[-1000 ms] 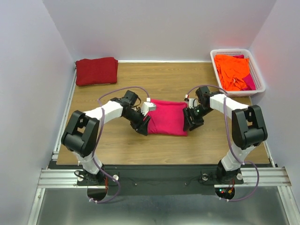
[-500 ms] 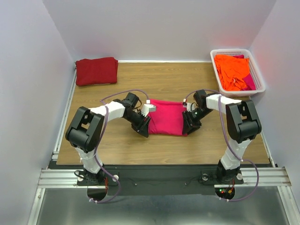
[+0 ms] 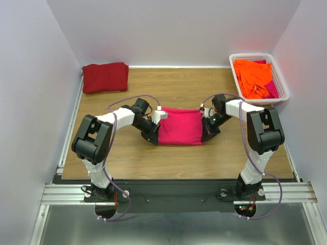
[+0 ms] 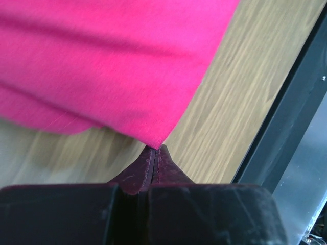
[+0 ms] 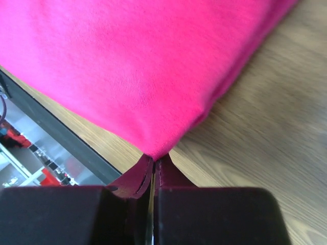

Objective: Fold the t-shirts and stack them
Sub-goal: Fold the tshirt

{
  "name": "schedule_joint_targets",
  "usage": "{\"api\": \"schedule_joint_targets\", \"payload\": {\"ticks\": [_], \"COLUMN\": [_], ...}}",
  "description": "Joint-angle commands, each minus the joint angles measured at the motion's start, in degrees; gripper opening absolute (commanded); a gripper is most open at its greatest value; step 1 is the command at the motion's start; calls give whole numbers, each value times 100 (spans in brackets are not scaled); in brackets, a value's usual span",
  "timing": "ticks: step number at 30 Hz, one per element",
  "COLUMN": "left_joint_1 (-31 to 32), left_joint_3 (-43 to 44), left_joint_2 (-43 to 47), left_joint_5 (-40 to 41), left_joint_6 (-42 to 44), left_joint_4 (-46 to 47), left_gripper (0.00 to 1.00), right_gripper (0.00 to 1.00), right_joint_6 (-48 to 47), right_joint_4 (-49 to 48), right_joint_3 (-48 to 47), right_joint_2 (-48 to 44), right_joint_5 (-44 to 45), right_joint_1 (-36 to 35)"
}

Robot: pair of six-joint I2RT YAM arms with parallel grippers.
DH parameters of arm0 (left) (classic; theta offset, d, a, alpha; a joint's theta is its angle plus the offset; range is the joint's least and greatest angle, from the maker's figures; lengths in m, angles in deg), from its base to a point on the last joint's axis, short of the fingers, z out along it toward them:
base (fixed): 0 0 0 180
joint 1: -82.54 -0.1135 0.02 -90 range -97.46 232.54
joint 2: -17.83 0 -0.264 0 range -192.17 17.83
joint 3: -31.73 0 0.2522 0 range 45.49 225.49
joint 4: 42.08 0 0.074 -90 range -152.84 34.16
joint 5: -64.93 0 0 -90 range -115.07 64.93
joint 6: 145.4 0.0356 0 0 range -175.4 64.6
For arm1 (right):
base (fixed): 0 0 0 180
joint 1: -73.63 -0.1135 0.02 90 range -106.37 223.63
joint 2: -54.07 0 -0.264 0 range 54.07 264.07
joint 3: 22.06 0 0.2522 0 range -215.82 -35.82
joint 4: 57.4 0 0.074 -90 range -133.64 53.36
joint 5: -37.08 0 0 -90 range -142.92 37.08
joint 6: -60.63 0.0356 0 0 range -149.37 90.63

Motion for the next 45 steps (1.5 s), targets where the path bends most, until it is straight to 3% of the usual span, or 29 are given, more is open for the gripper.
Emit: {"api": "schedule_joint_targets", "payload": {"ticks": [1, 6, 12, 13, 14, 17, 18, 19, 21, 23, 27, 31, 34, 37, 45], "left_joint_1": [-246, -290, -229, -238, -238, -508, -615, -729, -958, -1002, -994, -906, -853, -835, -1116], "left_joint_3": [232, 206, 162, 162, 188, 468, 574, 680, 1065, 1312, 1647, 1727, 1665, 1718, 2280], "left_joint_2": [439, 493, 229, 203, 211, 395, 483, 553, 747, 853, 730, 178, -209, -674, -1985], "left_joint_5": [230, 450, 213, 134, 99, -190, -296, -471, -482, -455, -814, -1500, -1501, -1388, -974], "left_joint_6": [429, 649, 570, 579, 648, 911, 991, 1061, 1254, 1273, 765, -804, -2000, -2601, -3129], "left_joint_4": [-698, -962, -892, -935, -988, -1304, -1514, -1612, -1787, -1692, -955, 850, 2292, 3200, 3633], "left_gripper": [0, 0, 0, 0, 0, 21, 32, 36, 43, 44, 43, 40, 38, 37, 31], "right_gripper": [1, 0, 2, 10, 29, 53, 55, 55, 56, 52, 41, 32, 30, 30, 26], "right_joint_6": [-285, -461, -505, -557, -610, -882, -961, -1092, -1155, -1304, -1226, -472, -129, 66, 444], "right_joint_4": [338, 436, 436, 488, 619, 1031, 1138, 1217, 1306, 1271, 982, -88, -494, -636, -1269], "right_joint_3": [-251, -173, -49, -58, -110, -469, -637, -795, -1285, -1665, -2474, -2905, -3204, -3389, -3793], "right_joint_2": [-116, -125, 209, 201, 114, -263, -352, -449, -651, -670, -162, 444, 1033, 1482, 2747], "right_joint_5": [241, 452, 67, -4, -75, -76, 107, 231, 495, 514, -204, -917, -1278, -1489, -1587], "right_joint_1": [78, 78, 69, 78, 78, 78, 87, 113, 210, 254, 263, 271, 263, 271, 631]}}
